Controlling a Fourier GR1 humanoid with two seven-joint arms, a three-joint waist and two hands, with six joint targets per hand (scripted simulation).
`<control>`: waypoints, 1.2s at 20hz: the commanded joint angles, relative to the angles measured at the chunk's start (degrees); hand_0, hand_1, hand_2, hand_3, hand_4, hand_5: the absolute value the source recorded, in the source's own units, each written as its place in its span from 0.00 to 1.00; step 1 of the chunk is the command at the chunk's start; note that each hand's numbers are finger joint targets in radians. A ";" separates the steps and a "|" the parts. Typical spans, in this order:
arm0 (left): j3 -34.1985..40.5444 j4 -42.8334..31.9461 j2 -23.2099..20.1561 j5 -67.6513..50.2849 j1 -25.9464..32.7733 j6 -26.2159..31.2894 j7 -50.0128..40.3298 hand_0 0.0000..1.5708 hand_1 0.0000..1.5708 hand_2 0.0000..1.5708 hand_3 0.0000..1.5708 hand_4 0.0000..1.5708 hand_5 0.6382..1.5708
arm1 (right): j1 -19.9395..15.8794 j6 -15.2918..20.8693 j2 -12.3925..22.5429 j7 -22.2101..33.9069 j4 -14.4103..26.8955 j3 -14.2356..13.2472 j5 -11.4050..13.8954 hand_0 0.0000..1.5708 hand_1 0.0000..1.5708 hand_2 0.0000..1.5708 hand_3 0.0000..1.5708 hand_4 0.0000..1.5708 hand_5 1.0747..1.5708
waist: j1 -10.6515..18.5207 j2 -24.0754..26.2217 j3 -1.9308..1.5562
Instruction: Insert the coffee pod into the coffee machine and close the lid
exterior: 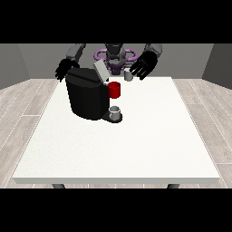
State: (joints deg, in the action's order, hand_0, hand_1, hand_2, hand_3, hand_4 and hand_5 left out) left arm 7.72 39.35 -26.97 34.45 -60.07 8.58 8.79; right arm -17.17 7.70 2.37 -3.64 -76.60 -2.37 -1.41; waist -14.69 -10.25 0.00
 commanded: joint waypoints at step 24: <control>-1.54 -1.91 5.07 2.95 -7.52 -0.50 -4.11 0.75 0.75 0.80 0.75 0.32 1.00 | -2.62 2.54 -1.63 -1.65 0.62 -0.84 0.05 0.00 0.00 0.00 0.00 0.33 1.00 | -1.07 -3.91 -0.03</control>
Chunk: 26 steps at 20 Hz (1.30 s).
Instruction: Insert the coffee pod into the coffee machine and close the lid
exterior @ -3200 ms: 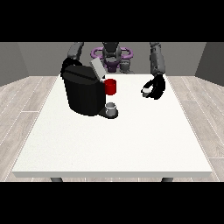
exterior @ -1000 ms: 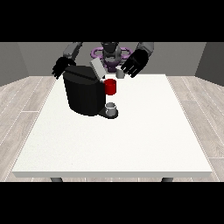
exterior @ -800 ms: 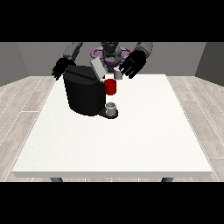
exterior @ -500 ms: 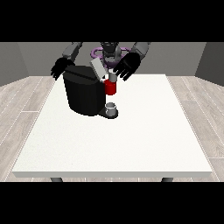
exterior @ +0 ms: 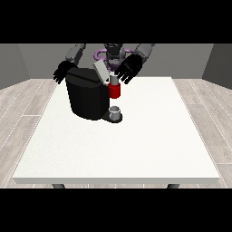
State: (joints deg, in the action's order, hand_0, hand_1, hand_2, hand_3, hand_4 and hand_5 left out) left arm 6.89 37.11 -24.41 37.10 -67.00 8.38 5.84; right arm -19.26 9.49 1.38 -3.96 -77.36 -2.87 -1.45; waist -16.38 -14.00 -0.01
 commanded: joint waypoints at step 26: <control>0.85 -1.83 -2.78 1.33 -2.76 3.29 1.71 0.73 0.73 0.75 0.65 0.29 1.00 | -0.98 -1.22 1.79 -2.76 0.33 -2.04 -1.53 0.00 0.00 0.00 0.00 0.28 1.00 | 0.34 -3.82 -0.02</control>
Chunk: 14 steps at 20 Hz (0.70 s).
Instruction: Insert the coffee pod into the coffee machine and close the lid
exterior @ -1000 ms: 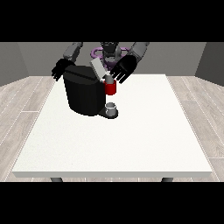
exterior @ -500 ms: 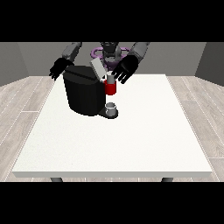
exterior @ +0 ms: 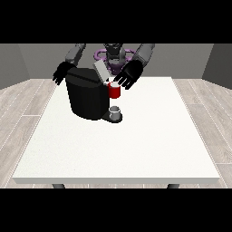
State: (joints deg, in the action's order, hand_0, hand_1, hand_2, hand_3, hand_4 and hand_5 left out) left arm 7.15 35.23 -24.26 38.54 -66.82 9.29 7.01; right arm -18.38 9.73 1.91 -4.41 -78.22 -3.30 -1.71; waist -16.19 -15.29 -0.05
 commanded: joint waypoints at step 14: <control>-1.30 0.42 -1.08 2.44 0.57 -0.41 3.74 0.58 0.58 0.65 0.55 0.23 1.00 | -1.30 0.31 0.30 -0.68 0.60 -1.24 -0.79 0.00 0.00 0.00 0.00 0.27 1.00 | 1.55 -1.37 0.03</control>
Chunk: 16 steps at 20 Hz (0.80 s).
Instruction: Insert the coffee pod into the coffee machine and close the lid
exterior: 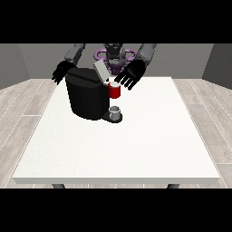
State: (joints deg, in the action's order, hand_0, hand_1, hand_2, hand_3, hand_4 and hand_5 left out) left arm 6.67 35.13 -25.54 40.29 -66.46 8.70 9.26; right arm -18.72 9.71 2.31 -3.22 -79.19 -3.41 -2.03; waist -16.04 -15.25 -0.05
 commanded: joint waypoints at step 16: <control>-2.62 -0.14 -0.08 3.71 0.32 4.52 -0.28 0.00 0.00 0.00 0.00 0.00 1.00 | 3.14 1.61 -1.59 -1.57 1.01 0.57 0.79 0.00 0.00 0.00 0.00 0.24 1.00 | 1.14 4.24 0.04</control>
State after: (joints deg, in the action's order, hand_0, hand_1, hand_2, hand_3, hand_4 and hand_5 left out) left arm 3.81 34.82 -25.52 43.87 -66.00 12.47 9.50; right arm -17.17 10.21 2.10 -3.63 -78.11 -3.37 -1.66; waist -14.93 -12.27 -0.01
